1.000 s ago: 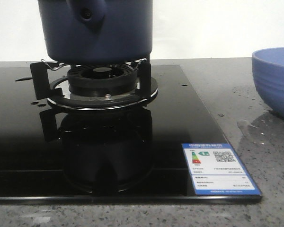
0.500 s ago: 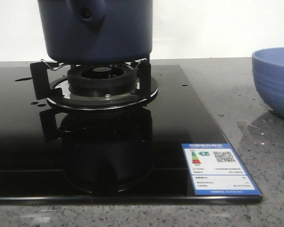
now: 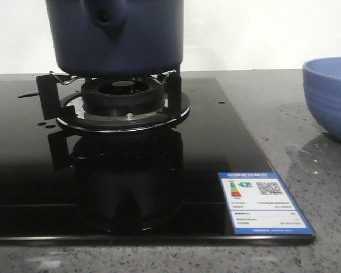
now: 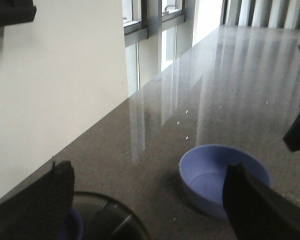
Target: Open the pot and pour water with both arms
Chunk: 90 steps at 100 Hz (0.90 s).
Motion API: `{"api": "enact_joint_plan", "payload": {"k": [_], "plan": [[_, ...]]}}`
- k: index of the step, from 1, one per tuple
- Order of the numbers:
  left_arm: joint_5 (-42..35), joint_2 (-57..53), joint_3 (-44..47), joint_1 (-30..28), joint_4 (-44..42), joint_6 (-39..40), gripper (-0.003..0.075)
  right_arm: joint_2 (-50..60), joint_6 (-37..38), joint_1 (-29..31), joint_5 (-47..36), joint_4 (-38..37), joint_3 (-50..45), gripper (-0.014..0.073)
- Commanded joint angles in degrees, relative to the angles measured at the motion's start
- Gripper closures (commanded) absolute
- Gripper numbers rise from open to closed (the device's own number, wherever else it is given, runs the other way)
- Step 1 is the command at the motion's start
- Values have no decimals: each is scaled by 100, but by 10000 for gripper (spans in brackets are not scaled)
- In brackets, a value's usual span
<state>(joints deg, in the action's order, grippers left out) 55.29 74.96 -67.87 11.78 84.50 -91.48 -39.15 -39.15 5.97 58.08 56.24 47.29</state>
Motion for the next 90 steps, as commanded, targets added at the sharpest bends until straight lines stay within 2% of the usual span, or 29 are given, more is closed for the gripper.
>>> {"api": "enact_joint_plan", "payload": {"k": [1,15,51,69,90], "plan": [[-368,-28,-194,-15,110,-40,143,-42,-70,-7,-194,213,187,72],[-744,121,-194,-15,173,-352,143,-42,-70,-7,-194,165,187,72],[-763,885,-194,-15,606,-921,143,-42,-70,-7,-194,75,187,72],[-733,1121,-204,-15,840,-933,147,-42,-70,-7,-194,52,187,72],[-647,1240,-204,-15,904,-933,235,-42,-70,-7,-204,4,162,72]]}}
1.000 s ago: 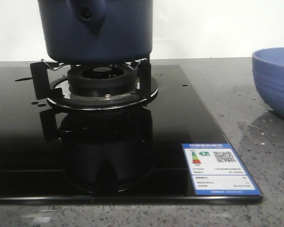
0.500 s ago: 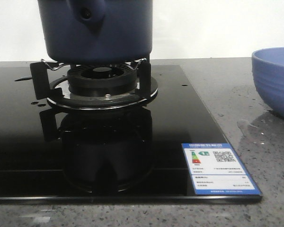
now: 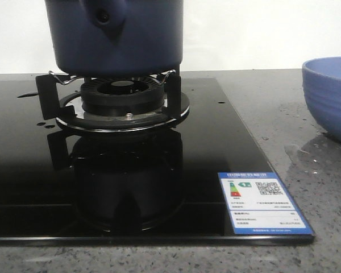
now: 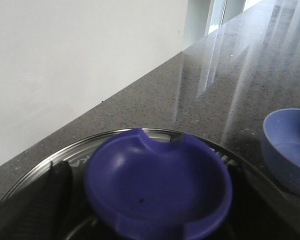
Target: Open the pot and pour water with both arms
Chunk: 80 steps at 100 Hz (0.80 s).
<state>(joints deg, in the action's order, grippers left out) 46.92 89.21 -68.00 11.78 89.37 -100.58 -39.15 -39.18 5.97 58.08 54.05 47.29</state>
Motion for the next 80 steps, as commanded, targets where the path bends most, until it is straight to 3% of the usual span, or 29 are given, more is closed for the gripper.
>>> {"api": "enact_joint_plan", "payload": {"k": [1,31,64,80], "plan": [[190,-186,-191,-15,417,-24,245,-42,-68,-7,-204,223,146,72],[364,-186,-191,-15,793,-24,475,-42,-68,-7,-252,191,124,72],[259,-815,-340,-284,871,35,478,-42,-68,-7,-332,191,124,72],[-225,-1519,-282,-696,642,565,472,-42,-68,-7,-444,191,124,72]]}}
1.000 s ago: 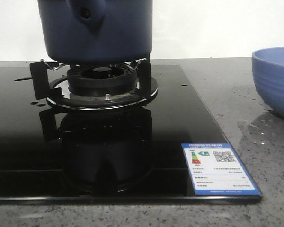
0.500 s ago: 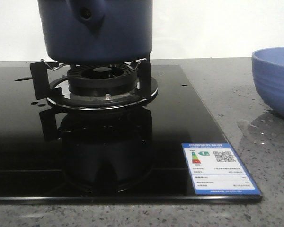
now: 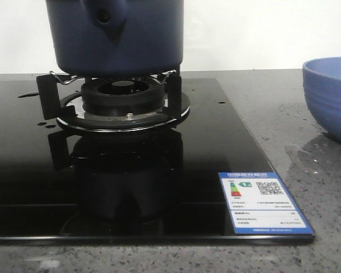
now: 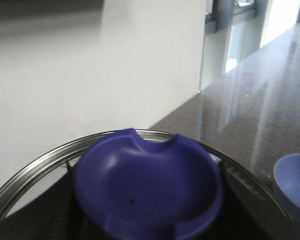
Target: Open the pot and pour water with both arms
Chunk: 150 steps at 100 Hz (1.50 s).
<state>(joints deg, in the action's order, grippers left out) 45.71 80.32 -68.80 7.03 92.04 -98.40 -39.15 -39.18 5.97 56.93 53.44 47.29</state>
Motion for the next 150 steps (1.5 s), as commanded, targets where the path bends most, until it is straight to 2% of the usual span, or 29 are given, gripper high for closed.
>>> {"api": "enact_joint_plan", "payload": {"k": [1,18,35,54,66,78,88,99,127,139,150], "plan": [[-122,-661,-189,-242,362,394,471,-42,-68,-7,-339,252,124,72],[-293,-1436,226,-644,99,861,442,-102,33,-7,-761,250,124,72],[-818,-2323,1062,-656,-120,891,442,-596,307,28,-1318,77,202,72],[-1480,-3236,2120,-601,-43,970,442,-1316,876,340,-1191,-545,651,72],[-2010,-3635,2530,-341,-43,1001,442,-1612,1707,529,-1033,-1413,1066,72],[-2290,-3860,2667,-148,-43,1001,442,-1856,2910,659,-545,-3050,1377,72],[-2473,-3943,2667,-45,-43,1001,442,-2036,3402,741,8,-3825,1391,72],[-2586,-3953,2667,67,-43,1001,442,-2268,3402,848,164,-3865,1227,76],[-2622,-3953,2667,206,-10,1001,442,-2811,3392,983,-397,-3516,641,186],[-2647,-3953,2667,206,-10,1001,442,-3025,3392,983,-493,-3267,601,252],[-2647,-3953,2667,206,-10,1001,442,-3162,3381,983,-525,-3066,601,347]]}}
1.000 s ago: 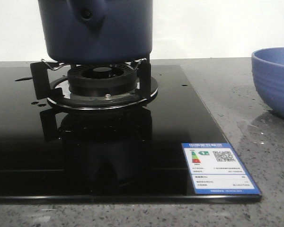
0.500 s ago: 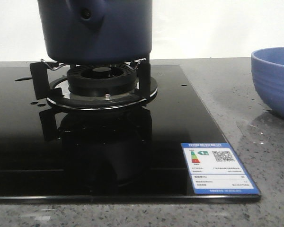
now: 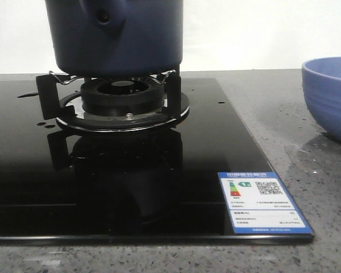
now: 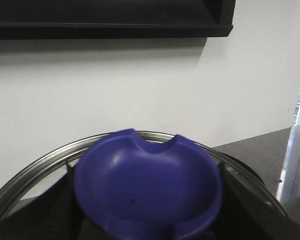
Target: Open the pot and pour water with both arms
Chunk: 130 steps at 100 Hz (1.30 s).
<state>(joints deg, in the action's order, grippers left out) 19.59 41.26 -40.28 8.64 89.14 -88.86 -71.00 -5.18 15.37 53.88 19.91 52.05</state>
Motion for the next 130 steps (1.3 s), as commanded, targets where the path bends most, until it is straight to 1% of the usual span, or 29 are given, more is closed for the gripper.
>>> {"api": "enact_joint_plan", "payload": {"k": [1,22,29,36,48,63,76,92,101,118,119,130], "plan": [[-35,-47,-184,45,280,47,442,11,-19,43,-221,310,125,361],[-35,-47,-184,45,280,47,442,-17,-192,43,-223,659,125,558],[-35,-47,-184,45,280,47,442,-17,-407,43,-161,876,148,615],[-35,-47,-184,45,280,47,442,-17,-445,43,-106,997,216,655],[-35,-47,-184,45,280,47,442,21,-465,32,22,1050,491,655],[-35,-47,-184,45,280,47,442,21,-469,-104,349,1062,1193,655],[-35,-47,-184,45,280,47,442,-61,-469,-429,719,1062,1979,652],[-35,-47,-184,45,280,47,442,-546,-371,-983,1332,1048,3305,634],[-35,-47,-184,45,280,47,442,-944,-171,-1344,1514,765,4181,634],[-35,-47,-184,45,283,47,442,-1827,141,-2123,1863,-19,5887,634],[-35,-47,-184,45,283,47,442,-1941,153,-2185,1879,-121,6084,634],[-35,-47,-184,45,283,47,442,-2435,240,-2650,1891,-778,6957,634]]}}
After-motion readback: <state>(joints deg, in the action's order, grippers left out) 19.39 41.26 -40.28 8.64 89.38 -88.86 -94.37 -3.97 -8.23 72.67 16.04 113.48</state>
